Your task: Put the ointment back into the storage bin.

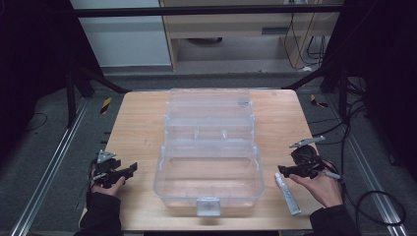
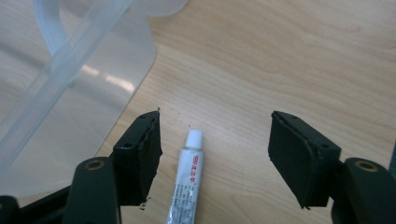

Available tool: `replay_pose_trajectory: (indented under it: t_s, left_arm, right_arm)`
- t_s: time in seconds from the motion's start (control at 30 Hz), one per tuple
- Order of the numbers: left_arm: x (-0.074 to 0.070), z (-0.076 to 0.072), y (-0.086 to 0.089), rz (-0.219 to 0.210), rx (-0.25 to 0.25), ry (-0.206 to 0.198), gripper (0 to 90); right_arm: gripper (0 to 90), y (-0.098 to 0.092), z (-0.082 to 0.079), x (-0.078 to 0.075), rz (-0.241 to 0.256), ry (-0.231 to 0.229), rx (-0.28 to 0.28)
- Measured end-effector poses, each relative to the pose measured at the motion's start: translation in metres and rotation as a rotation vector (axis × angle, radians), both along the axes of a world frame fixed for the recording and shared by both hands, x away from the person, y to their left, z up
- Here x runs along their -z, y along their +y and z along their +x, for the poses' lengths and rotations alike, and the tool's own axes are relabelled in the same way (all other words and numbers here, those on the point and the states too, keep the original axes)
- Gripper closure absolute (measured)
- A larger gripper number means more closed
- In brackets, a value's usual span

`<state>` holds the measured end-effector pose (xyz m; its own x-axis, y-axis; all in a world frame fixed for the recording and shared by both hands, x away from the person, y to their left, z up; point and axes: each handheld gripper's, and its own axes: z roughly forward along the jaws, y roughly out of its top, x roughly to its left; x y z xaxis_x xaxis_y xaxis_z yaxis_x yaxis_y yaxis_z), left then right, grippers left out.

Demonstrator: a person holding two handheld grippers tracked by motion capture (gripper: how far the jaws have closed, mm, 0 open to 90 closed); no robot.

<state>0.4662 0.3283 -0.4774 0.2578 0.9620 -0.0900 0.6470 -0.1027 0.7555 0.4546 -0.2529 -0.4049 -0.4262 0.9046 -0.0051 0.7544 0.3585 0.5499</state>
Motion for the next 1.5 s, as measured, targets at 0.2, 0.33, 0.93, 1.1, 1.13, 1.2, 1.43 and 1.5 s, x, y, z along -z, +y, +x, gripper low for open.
replay_pose_trajectory:
  t_s: [0.2,0.33,0.93,1.1,1.13,1.2,1.43,1.5]
  left_arm:
    - [0.000,0.000,-0.001,0.002,0.003,0.003,28.5]
    - [0.000,0.000,-0.001,0.002,0.004,0.003,28.5]
    - [0.001,0.000,-0.001,0.008,0.012,0.009,28.5]
    - [0.001,0.001,-0.002,0.009,0.015,0.013,28.4]
    - [0.001,0.001,-0.002,0.009,0.015,0.013,28.4]
    - [0.001,0.001,-0.002,0.009,0.014,0.013,28.4]
    - [0.001,0.001,-0.002,0.007,0.016,0.015,28.4]
    - [0.001,0.001,-0.002,0.007,0.015,0.015,28.4]
  right_arm:
    - [40.9,0.003,0.000,0.008,-0.036,0.070,-0.005]
    - [43.9,0.004,0.001,0.009,-0.034,0.099,-0.011]
    - [50.9,0.005,0.001,0.029,-0.058,0.216,-0.038]
    - [52.0,0.006,0.000,0.037,-0.070,0.252,-0.051]
    - [52.0,0.006,0.000,0.037,-0.070,0.252,-0.051]
    - [53.5,0.006,0.001,0.039,-0.068,0.262,-0.050]
    - [57.2,0.011,0.003,0.045,-0.095,0.294,-0.062]
    - [57.7,0.011,0.004,0.047,-0.111,0.289,-0.072]
